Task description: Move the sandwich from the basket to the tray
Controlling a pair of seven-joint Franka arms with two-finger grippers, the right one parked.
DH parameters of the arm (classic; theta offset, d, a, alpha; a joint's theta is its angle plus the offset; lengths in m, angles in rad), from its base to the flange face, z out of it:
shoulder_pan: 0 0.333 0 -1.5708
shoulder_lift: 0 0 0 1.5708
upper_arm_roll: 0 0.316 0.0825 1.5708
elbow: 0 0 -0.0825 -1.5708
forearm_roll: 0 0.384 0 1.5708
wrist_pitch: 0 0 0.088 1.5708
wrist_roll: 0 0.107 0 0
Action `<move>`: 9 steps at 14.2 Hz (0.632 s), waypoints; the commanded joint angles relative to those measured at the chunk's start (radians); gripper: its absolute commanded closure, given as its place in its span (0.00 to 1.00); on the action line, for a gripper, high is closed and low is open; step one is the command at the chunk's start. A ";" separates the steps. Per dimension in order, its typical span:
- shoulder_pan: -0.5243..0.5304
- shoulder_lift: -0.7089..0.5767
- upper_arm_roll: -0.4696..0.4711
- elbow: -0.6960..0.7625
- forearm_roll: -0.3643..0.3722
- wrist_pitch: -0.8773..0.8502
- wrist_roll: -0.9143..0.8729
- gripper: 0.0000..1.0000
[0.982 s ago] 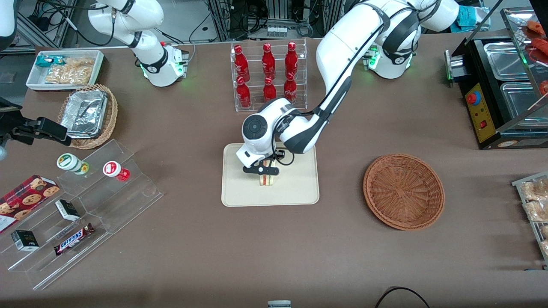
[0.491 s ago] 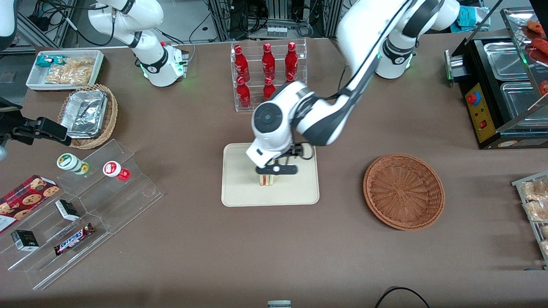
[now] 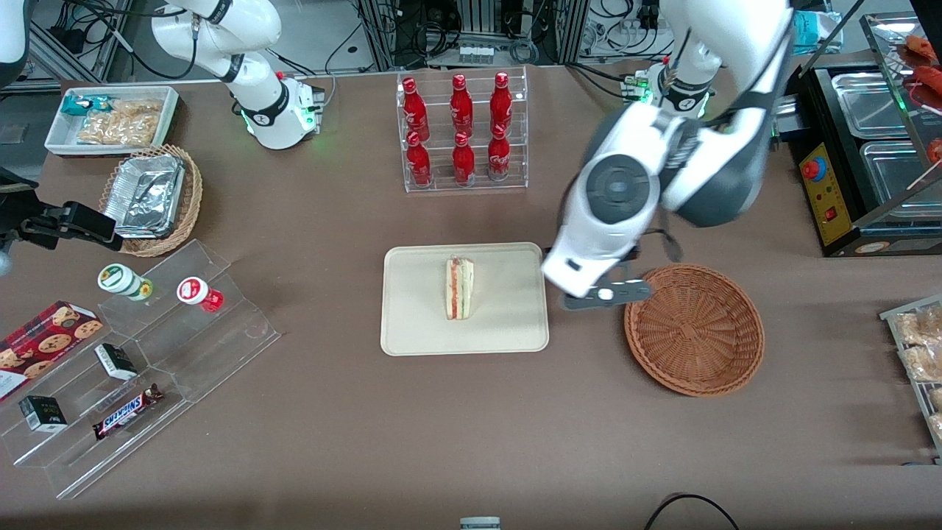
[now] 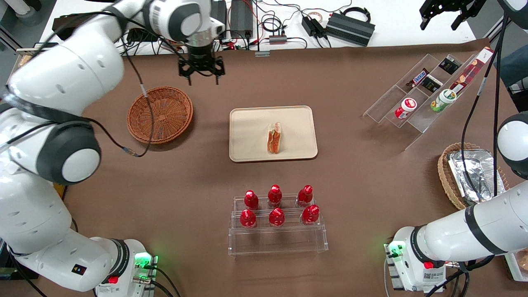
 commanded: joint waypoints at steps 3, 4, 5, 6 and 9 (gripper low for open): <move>0.148 -0.176 -0.011 -0.082 0.007 -0.157 0.186 0.00; 0.174 -0.197 -0.011 -0.075 0.007 -0.185 0.220 0.00; 0.203 -0.225 -0.011 -0.074 0.005 -0.208 0.266 0.00; 0.233 -0.249 -0.011 -0.072 0.004 -0.213 0.305 0.00; 0.271 -0.292 -0.010 -0.072 0.007 -0.215 0.337 0.00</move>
